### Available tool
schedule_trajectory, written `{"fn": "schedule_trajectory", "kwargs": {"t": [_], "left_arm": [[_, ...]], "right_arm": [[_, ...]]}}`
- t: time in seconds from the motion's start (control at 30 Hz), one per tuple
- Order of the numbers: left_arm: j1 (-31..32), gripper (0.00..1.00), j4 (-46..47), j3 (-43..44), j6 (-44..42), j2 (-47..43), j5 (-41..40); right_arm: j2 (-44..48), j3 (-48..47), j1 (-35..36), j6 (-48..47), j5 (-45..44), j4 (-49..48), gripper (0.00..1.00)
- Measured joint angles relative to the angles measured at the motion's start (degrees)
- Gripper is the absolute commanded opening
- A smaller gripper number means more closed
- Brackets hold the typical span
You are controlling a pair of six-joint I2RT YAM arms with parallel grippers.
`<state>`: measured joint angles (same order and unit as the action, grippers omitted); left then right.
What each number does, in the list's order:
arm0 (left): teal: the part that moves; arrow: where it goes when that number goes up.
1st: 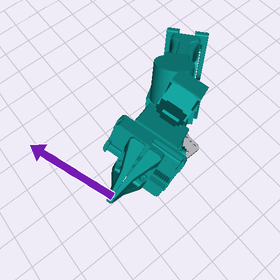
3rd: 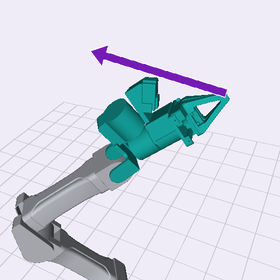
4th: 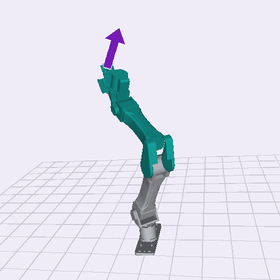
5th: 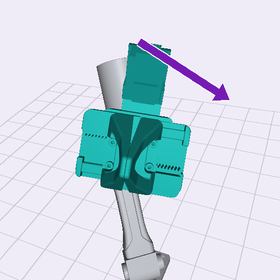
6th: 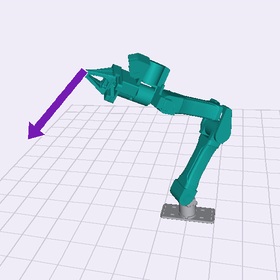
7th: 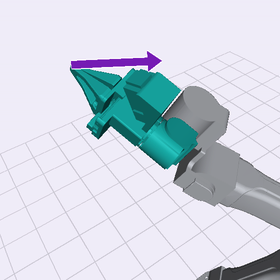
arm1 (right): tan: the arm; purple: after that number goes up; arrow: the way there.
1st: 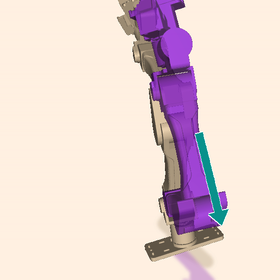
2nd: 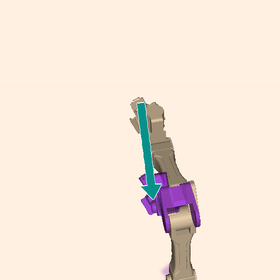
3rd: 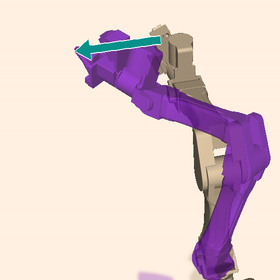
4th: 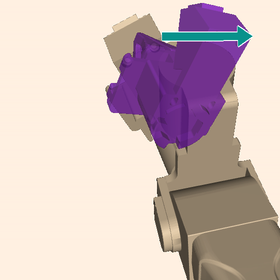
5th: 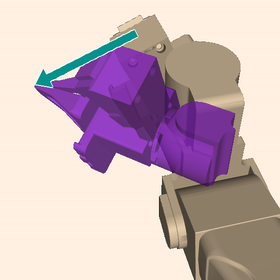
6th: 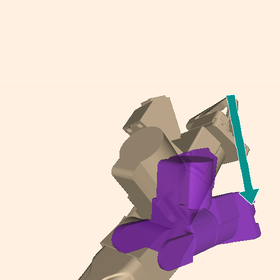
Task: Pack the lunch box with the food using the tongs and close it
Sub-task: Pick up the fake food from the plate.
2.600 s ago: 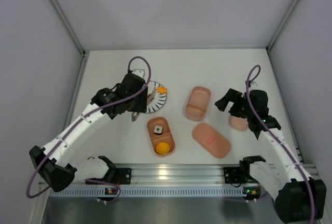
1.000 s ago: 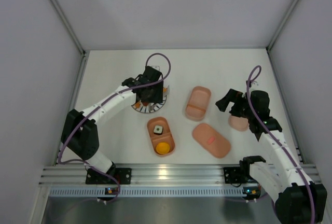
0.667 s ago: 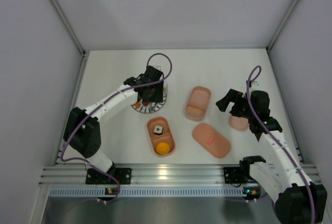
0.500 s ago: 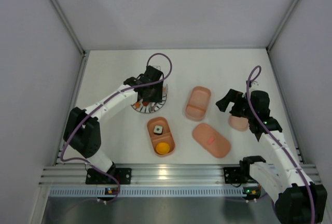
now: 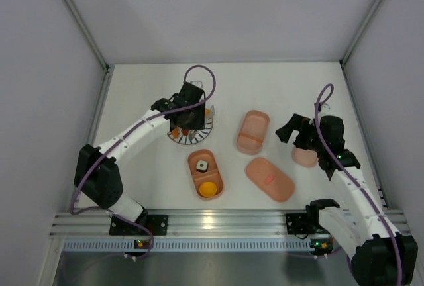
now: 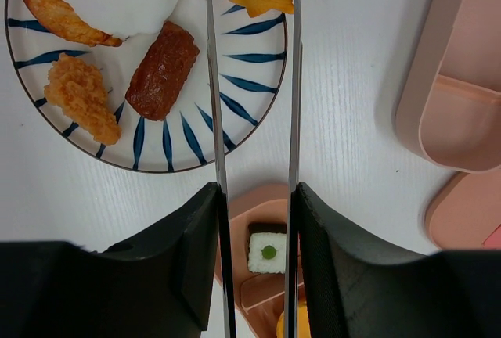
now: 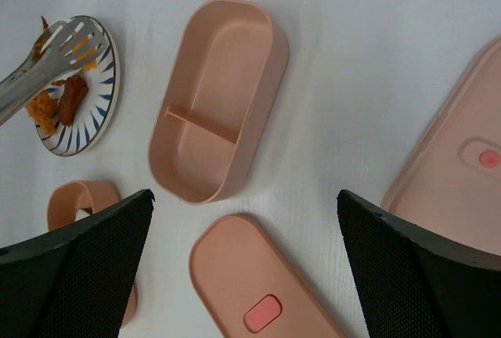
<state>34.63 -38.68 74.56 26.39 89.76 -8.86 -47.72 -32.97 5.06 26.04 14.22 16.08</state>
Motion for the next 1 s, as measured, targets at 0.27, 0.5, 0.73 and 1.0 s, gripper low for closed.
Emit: {"fn": "schedule_trajectory", "kwargs": {"t": [0.27,0.5,0.73,1.0], "left_arm": [[0.0,0.41,-2.9,0.1,-0.6,-4.9,0.9],[0.0,0.42,-7.3,-1.1,-2.3,-14.0,4.2],[0.0,0.43,-13.9,-2.6,-4.7,-21.9,9.4],[0.0,0.43,-20.1,-5.7,-7.0,-26.1,14.9]], "right_arm": [[0.0,0.0,0.0,0.0,-0.3,0.0,1.0],[0.0,0.0,0.0,0.0,-0.6,0.0,0.99],[0.0,0.0,0.0,0.1,-0.8,0.0,0.99],[0.0,0.0,0.0,0.6,-0.9,0.0,1.0]]}}
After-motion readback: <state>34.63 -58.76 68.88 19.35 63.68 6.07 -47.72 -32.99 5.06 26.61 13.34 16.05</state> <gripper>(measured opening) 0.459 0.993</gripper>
